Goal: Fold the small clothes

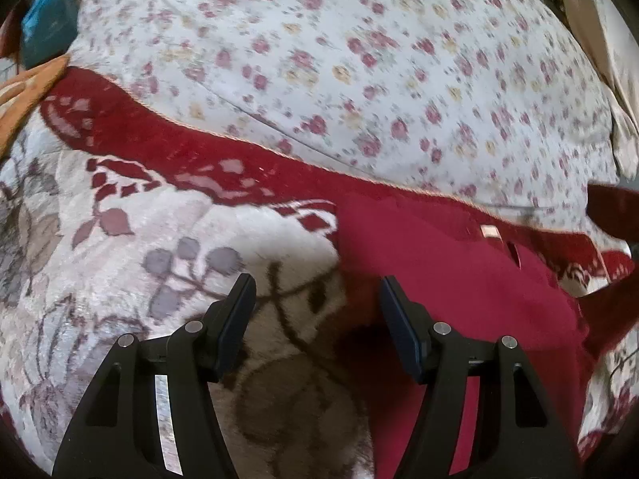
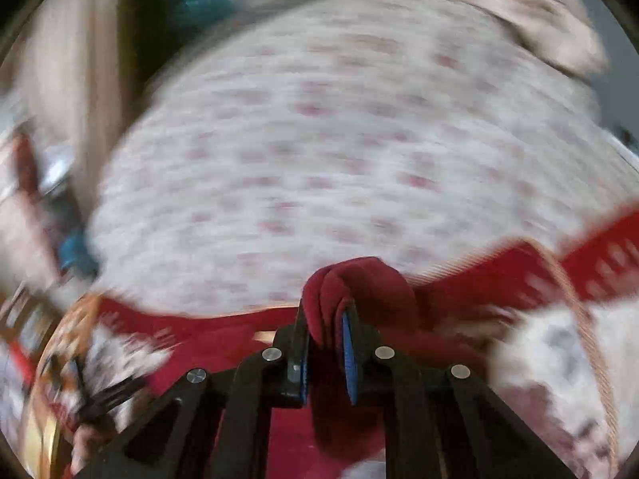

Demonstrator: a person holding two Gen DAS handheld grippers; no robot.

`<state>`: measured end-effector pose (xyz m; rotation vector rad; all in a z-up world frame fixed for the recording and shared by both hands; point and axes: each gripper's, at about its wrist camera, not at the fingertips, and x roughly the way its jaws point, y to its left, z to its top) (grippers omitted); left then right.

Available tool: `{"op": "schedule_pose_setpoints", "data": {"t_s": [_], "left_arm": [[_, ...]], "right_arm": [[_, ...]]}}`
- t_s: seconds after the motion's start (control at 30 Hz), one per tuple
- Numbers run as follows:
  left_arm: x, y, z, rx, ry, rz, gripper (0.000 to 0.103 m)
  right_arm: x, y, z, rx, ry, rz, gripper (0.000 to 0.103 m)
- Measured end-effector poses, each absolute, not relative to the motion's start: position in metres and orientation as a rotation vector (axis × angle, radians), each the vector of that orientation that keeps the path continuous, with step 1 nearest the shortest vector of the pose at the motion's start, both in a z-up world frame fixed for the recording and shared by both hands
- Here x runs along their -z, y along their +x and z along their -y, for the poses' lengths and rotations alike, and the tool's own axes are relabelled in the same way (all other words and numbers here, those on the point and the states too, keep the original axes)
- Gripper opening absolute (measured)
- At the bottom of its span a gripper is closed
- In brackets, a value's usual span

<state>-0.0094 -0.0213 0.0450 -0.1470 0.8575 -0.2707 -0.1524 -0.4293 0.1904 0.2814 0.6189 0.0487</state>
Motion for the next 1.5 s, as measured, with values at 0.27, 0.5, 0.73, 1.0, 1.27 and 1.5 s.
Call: {"op": "schedule_pose_setpoints", "data": {"t_s": [0.27,0.5,0.73,1.0,1.27,1.5], "left_arm": [[-0.050,-0.005,0.001,0.265,-0.263,-0.860,0.064],[-0.051,-0.005,0.005,0.278,-0.251,-0.860,0.064],[-0.048,-0.006,0.017,0.290,-0.178,-0.856,0.064],[-0.054,-0.004,0.008,0.290,-0.209,-0.846,0.064],[-0.058,-0.003,-0.003,0.262,-0.261,-0.825,0.064],[-0.054,0.001,-0.001,0.248,-0.243,-0.841,0.064]], "right_arm": [[-0.091,-0.119,0.319,-0.248,0.101,-0.989,0.044],[-0.095,-0.099,0.330,-0.209,0.188,-0.938,0.046],[-0.067,-0.035,0.251,-0.295,0.092,-1.001,0.046],[-0.009,0.002,0.237,-0.247,0.016,-1.109,0.018],[-0.066,0.010,0.225,-0.323,0.137,-0.925,0.009],[-0.007,0.027,0.184,-0.414,0.213,-1.120,0.011]]}}
